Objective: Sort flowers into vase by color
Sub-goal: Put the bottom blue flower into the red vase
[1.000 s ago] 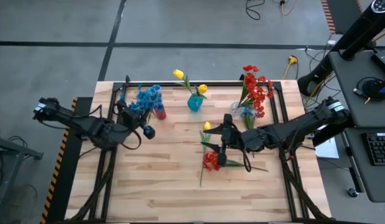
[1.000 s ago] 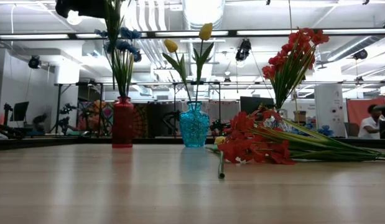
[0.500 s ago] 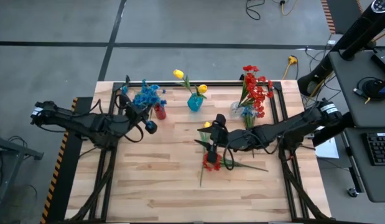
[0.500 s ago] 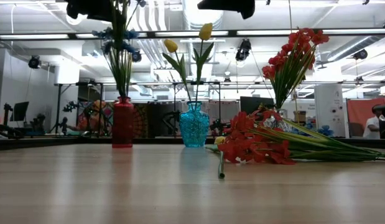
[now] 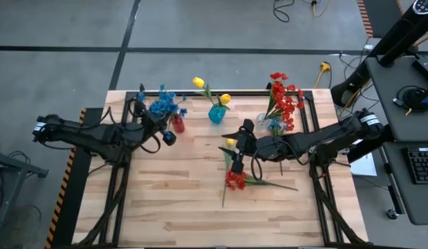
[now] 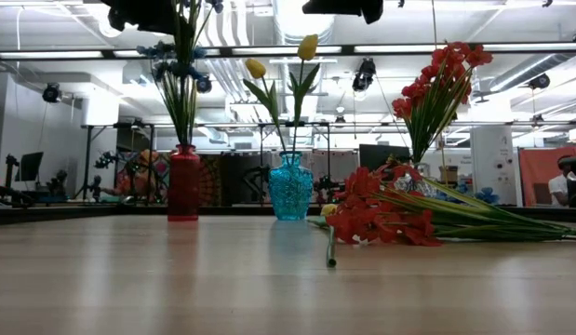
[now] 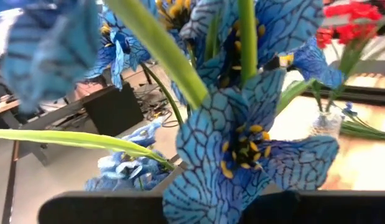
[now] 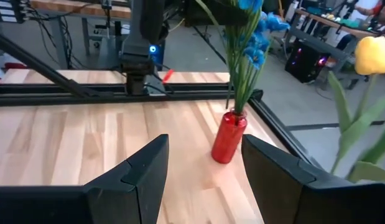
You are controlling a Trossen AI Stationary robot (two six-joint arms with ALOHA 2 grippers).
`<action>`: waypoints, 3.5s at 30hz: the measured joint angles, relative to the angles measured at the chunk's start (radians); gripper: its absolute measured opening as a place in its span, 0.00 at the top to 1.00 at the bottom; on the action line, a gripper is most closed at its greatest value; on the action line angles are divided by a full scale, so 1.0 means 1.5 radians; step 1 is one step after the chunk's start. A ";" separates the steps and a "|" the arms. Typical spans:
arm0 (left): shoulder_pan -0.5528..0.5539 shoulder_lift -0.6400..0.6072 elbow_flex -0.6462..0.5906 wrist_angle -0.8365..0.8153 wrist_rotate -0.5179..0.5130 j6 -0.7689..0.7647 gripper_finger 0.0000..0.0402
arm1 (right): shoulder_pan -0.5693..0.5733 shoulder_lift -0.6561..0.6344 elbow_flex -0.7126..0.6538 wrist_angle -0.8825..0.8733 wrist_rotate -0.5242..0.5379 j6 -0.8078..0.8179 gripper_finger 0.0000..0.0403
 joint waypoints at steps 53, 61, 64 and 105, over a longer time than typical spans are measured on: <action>0.036 0.019 -0.050 0.094 0.034 0.085 0.99 | -0.113 -0.009 0.001 -0.104 -0.005 -0.051 0.51; 0.036 0.019 -0.050 0.098 0.034 0.104 0.99 | -0.113 -0.009 0.001 -0.105 -0.005 -0.051 0.51; 0.036 0.019 -0.058 0.098 0.034 0.105 0.99 | -0.113 -0.009 0.001 -0.106 -0.005 -0.051 0.51; 0.036 0.020 -0.134 0.164 0.030 0.034 0.99 | -0.113 -0.009 0.001 -0.107 -0.005 -0.050 0.51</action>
